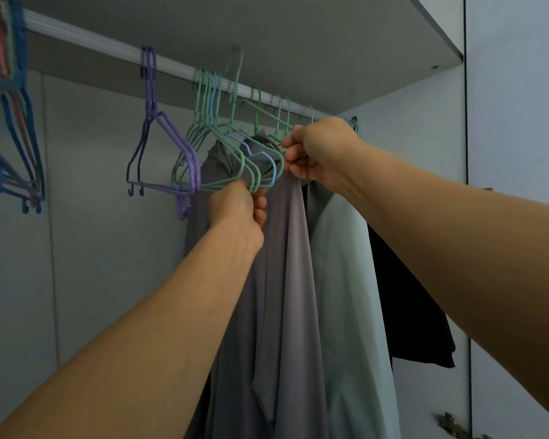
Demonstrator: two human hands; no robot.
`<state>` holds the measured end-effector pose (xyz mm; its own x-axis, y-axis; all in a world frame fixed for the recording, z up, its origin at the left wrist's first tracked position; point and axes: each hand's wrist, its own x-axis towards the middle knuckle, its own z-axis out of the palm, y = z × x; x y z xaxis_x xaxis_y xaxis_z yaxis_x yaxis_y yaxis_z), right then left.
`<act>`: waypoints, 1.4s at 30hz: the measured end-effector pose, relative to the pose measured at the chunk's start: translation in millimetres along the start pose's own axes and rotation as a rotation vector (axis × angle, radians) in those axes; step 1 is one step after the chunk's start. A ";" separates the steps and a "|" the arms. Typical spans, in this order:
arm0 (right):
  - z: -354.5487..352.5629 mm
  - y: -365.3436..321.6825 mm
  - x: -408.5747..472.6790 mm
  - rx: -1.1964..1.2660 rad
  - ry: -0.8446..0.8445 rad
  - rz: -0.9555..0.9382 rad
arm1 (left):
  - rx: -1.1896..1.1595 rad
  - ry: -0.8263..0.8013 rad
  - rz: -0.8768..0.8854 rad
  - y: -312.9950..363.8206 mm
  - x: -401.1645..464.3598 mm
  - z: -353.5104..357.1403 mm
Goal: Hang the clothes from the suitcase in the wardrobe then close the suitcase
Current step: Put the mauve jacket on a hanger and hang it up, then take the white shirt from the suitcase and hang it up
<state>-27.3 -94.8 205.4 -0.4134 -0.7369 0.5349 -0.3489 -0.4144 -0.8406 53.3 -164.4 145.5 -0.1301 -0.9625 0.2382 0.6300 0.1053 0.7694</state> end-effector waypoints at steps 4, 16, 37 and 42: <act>-8.6 9.2 -4.1 -0.015 0.000 -0.033 | -0.059 -0.005 -0.005 -3.1 -1.9 0.4; -109.6 68.7 -35.8 -0.066 0.366 0.077 | 0.089 -0.029 -0.026 -62.2 -18.8 11.9; -359.7 163.0 -215.0 -0.548 0.195 0.300 | 0.223 -0.176 -0.286 -266.1 -212.1 104.3; -401.3 189.0 -270.2 -0.634 0.283 0.237 | 0.442 -0.307 -0.637 -357.5 -296.3 112.9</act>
<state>-319.0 240.3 -63.6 -0.7098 -0.5666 0.4185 -0.6073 0.1912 -0.7711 -219.8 111.5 -133.2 -0.6032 -0.7668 -0.2195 0.0150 -0.2861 0.9581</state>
